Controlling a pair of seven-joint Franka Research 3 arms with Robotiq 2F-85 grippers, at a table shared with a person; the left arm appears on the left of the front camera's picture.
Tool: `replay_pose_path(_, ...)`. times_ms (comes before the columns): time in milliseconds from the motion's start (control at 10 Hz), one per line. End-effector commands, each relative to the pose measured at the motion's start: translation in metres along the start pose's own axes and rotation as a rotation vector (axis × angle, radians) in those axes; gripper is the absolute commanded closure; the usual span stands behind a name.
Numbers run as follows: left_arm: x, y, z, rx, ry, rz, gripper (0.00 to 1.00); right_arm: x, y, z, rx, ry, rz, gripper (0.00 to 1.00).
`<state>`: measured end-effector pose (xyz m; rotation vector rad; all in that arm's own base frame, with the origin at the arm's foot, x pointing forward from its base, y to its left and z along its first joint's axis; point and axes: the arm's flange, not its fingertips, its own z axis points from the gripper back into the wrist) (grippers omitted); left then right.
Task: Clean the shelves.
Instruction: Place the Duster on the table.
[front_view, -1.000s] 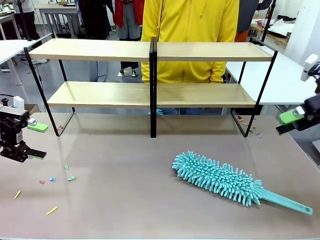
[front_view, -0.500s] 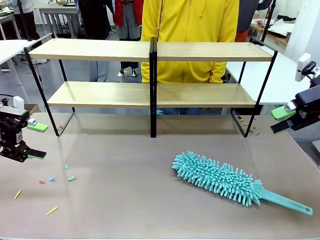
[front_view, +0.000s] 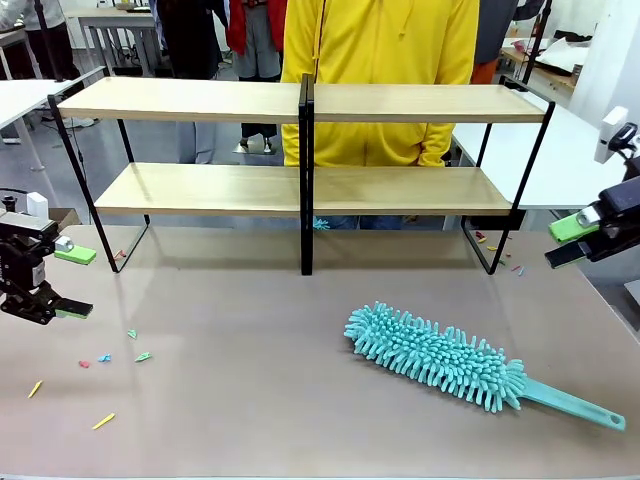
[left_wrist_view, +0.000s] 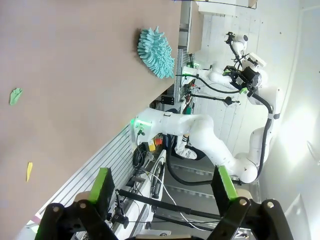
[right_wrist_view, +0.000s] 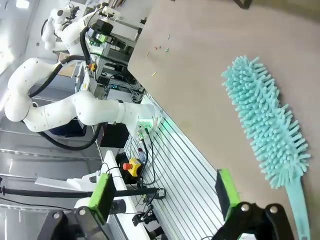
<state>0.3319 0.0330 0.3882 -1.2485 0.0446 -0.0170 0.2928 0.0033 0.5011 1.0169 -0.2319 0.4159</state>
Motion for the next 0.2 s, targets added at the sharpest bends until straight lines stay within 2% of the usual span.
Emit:
replay_pose_path(0, -0.0005, -0.0006, 0.0012, -0.014, 0.006, -0.022, 0.00, -0.0014, -0.0023, 0.0031, 0.001, 0.009, 0.015, 0.00)
replay_pose_path(100, -0.0005, -0.0006, 0.0012, -0.014, 0.006, -0.022, 0.00, -0.0014, -0.0023, 0.0031, 0.001, 0.009, 0.015, 0.00)
